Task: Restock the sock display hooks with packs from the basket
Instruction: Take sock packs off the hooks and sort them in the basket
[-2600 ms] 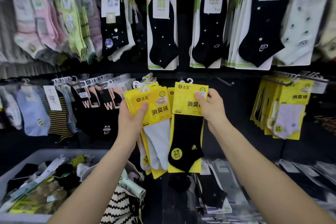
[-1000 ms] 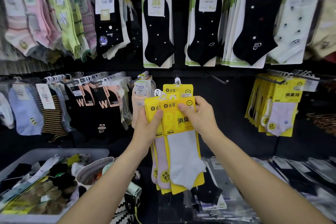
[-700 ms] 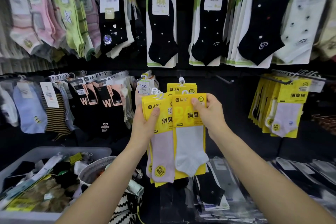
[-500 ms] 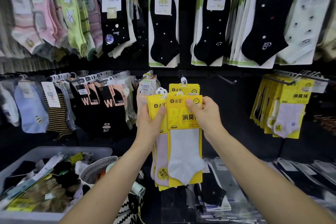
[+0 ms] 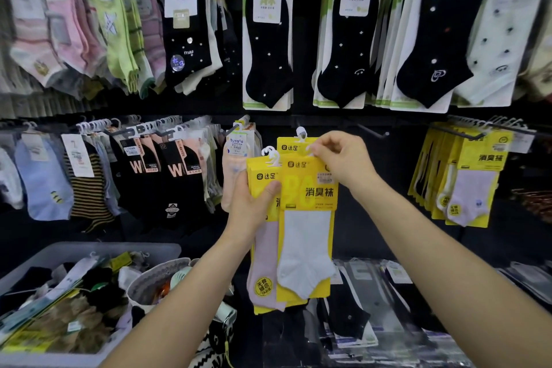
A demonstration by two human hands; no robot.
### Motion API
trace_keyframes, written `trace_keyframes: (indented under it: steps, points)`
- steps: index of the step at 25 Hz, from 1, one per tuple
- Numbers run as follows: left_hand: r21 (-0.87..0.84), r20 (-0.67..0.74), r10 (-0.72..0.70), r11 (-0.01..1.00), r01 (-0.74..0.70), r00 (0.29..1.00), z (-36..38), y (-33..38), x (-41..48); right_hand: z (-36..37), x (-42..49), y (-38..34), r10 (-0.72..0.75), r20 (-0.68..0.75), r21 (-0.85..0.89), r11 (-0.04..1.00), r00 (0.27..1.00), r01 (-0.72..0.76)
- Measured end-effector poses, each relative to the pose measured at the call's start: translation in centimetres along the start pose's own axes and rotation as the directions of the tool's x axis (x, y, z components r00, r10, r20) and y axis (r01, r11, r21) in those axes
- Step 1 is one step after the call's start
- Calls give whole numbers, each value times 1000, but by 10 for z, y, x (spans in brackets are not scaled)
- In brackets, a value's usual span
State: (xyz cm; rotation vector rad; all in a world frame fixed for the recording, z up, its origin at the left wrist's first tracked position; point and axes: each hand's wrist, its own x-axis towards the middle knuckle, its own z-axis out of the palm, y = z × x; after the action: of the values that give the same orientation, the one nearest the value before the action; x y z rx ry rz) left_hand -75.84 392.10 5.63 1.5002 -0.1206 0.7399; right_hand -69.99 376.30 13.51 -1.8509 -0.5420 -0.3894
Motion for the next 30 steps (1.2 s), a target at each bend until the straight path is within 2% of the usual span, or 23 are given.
trace_keyframes:
  steps: [2, 6, 14, 16, 18, 20, 23, 26, 30]
  points:
    - [7, -43, -7, 1000, 8, 999, -6, -3, 2, -3, 13, 0, 45, -64, 9, 999, 997, -44]
    - [46, -137, -13, 999, 19, 990, -30, -8, 6, 6, 29, -3, 35, -106, -31, 999, 994, -38]
    - [132, -196, 0, 991, 27, 981, -68, 3, -2, 14, 31, 0, 25, -88, -120, 992, 996, -36]
    - [137, -194, 19, 991, 8, 981, -67, 9, -4, 11, 23, 4, -28, -174, -172, 985, 984, -3]
    - [140, -177, 39, 990, -14, 983, -62, 14, -6, 13, 7, 7, -134, -266, -137, 985, 955, 100]
    - [132, -149, 49, 991, -29, 988, -51, 19, -7, 24, -12, 8, -177, -193, -17, 984, 965, 177]
    - [100, -107, 59, 994, -48, 993, -29, 21, -9, 42, -31, 9, -70, 42, 83, 994, 997, 66]
    - [62, -63, 51, 997, -47, 997, -10, 21, -13, 41, -32, 14, 2, 32, 76, 997, 999, -5]
    - [5, -45, -7, 1000, 7, 999, 1, 15, -12, 22, -29, 24, 136, 32, 220, 965, 990, -140]
